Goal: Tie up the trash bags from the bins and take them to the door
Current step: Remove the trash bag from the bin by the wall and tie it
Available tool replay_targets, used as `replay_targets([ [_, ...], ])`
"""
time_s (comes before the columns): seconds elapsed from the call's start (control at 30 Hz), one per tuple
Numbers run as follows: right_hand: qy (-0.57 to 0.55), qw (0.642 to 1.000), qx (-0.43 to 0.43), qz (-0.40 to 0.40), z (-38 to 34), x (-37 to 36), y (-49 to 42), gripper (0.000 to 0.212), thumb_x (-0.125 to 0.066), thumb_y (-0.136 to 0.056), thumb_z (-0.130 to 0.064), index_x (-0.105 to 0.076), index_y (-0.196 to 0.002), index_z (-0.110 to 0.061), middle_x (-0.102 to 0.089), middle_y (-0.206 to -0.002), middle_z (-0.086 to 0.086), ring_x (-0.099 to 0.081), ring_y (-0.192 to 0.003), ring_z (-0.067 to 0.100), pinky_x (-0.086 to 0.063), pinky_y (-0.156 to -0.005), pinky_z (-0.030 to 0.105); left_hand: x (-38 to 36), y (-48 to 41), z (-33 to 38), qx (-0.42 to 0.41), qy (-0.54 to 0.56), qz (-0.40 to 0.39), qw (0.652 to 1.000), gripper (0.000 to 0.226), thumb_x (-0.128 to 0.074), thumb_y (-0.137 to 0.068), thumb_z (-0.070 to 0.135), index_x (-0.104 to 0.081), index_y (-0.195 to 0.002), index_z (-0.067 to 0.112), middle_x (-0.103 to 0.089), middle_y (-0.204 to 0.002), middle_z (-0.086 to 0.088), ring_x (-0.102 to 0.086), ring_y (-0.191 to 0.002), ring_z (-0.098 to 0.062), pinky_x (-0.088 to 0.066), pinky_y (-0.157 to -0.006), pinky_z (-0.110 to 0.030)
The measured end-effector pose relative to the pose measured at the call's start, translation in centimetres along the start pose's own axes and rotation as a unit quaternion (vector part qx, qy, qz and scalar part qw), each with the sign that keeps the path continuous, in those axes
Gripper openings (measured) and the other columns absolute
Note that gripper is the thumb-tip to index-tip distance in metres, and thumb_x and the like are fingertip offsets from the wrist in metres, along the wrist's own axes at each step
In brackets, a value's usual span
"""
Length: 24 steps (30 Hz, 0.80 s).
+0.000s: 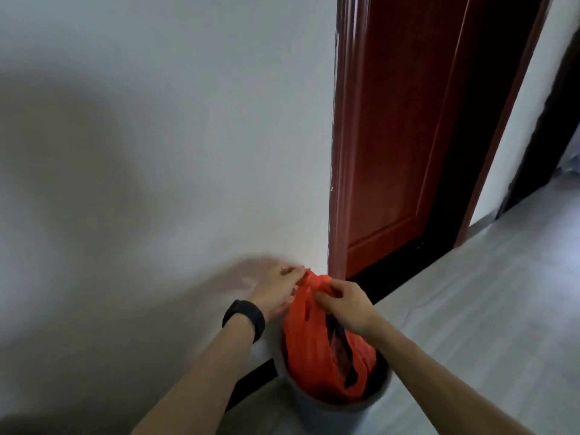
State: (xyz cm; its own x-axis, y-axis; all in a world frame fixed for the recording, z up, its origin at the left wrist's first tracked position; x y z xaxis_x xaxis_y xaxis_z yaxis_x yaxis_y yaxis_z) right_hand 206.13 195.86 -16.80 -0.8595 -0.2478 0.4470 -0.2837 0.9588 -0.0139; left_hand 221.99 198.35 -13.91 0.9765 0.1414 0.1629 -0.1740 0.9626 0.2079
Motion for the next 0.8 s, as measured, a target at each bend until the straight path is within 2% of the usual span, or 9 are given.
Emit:
replay_targets([
  [0.1,-0.020,0.999,0.001,0.033,-0.9,1.2,-0.8,0.016,-0.065,-0.088,-0.034,-0.074,-0.093,-0.022,-0.075,-0.082,-0.008,-0.070,-0.078,0.010,-0.057,-0.082,0.034,2.1,-0.5,-4.4,0.015,-0.077,0.143,0.987,0.029,-0.048,-0.092,0.035,-0.062,-0.088,0.010,-0.067,-0.088,-0.012,-0.060,-0.077,-0.023,-0.048,-0.070,-0.031],
  [0.17,-0.018,0.998,0.007,0.060,-2.1,2.3,-1.2,0.015,-0.063,-0.090,-0.031,-0.072,-0.092,-0.019,-0.073,-0.082,-0.004,-0.068,-0.078,0.015,-0.058,-0.084,0.041,2.1,-0.7,-9.4,0.088,-0.123,0.151,0.977,0.043,-0.048,-0.085,0.040,-0.061,-0.112,0.009,-0.064,-0.114,-0.018,-0.061,-0.096,-0.029,-0.049,-0.085,-0.035],
  [0.27,-0.004,0.996,0.029,0.090,-4.8,3.8,-1.8,0.013,-0.059,-0.094,-0.027,-0.066,-0.084,-0.021,-0.068,-0.075,-0.002,-0.063,-0.071,0.017,-0.055,-0.072,0.036,0.4,0.4,-16.9,0.201,-0.203,0.103,0.953,0.062,-0.050,-0.089,0.036,-0.035,-0.142,0.010,-0.040,-0.142,-0.019,-0.044,-0.127,-0.039,-0.040,-0.104,-0.038],
  [0.37,0.006,0.992,0.054,0.116,-7.9,5.4,-2.5,0.014,-0.056,-0.096,-0.026,-0.064,-0.085,-0.021,-0.065,-0.071,-0.003,-0.059,-0.060,0.011,-0.045,-0.054,0.021,-1.5,2.2,-20.8,0.231,-0.168,0.093,0.954,0.061,-0.047,-0.093,0.024,-0.024,-0.147,0.006,-0.037,-0.147,-0.024,-0.042,-0.132,-0.041,-0.037,-0.105,-0.036],
  [0.47,0.010,0.984,0.075,0.159,-10.5,7.7,-2.8,0.013,-0.055,-0.096,-0.029,-0.065,-0.092,-0.021,-0.067,-0.077,-0.002,-0.061,-0.063,0.012,-0.044,-0.056,0.023,-2.5,2.0,-22.3,0.234,-0.166,0.075,0.955,0.057,-0.042,-0.095,0.028,-0.032,-0.145,0.003,-0.046,-0.145,-0.021,-0.047,-0.131,-0.037,-0.037,-0.103,-0.032],
  [0.53,0.007,0.979,0.083,0.188,-11.8,9.2,-2.8,0.013,-0.056,-0.095,-0.030,-0.065,-0.092,-0.022,-0.068,-0.080,-0.002,-0.064,-0.072,0.016,-0.048,-0.063,0.029,-1.9,1.3,-21.7,0.230,-0.193,0.071,0.951,0.064,-0.040,-0.082,0.034,-0.044,-0.138,0.004,-0.050,-0.142,-0.021,-0.049,-0.128,-0.038,-0.039,-0.103,-0.033],
  [0.67,-0.024,0.962,0.090,0.255,-13.9,13.1,-1.5,0.024,-0.055,-0.094,-0.034,-0.064,-0.090,-0.013,-0.069,-0.078,0.003,-0.065,-0.074,0.021,-0.055,-0.074,0.044,0.2,0.0,-16.2,0.195,-0.239,0.060,0.949,0.067,-0.045,-0.077,0.038,-0.048,-0.136,0.008,-0.050,-0.137,-0.021,-0.053,-0.122,-0.038,-0.045,-0.104,-0.038],
  [0.73,-0.051,0.953,0.100,0.282,-15.1,15.5,-0.7,0.024,-0.055,-0.094,-0.035,-0.063,-0.087,-0.014,-0.067,-0.073,0.001,-0.064,-0.069,0.019,-0.056,-0.072,0.044,0.8,-0.3,-11.8,0.151,-0.262,0.060,0.951,0.076,-0.043,-0.068,0.044,-0.049,-0.135,0.009,-0.052,-0.137,-0.019,-0.054,-0.121,-0.036,-0.046,-0.102,-0.037],
  [0.8,-0.062,0.941,0.116,0.312,-16.4,18.3,0.4,0.022,-0.056,-0.094,-0.035,-0.063,-0.084,-0.016,-0.066,-0.069,-0.002,-0.064,-0.066,0.016,-0.055,-0.068,0.040,0.5,0.1,-6.3,0.072,-0.262,0.061,0.960,0.070,-0.047,-0.070,0.045,-0.054,-0.130,0.012,-0.057,-0.134,-0.011,-0.057,-0.118,-0.029,-0.046,-0.099,-0.033],
])
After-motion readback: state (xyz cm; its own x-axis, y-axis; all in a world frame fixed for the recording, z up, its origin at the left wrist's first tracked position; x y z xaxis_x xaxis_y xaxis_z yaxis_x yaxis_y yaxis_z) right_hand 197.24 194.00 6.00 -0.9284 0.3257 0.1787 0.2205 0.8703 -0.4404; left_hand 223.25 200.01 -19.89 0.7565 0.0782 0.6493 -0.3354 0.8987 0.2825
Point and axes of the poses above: each hand's wrist, its own y-axis away from the middle knuckle, its own x-axis out of the back of the hand, z = x × y, the point moved 6 cm from there along -y, towards the middle knuckle
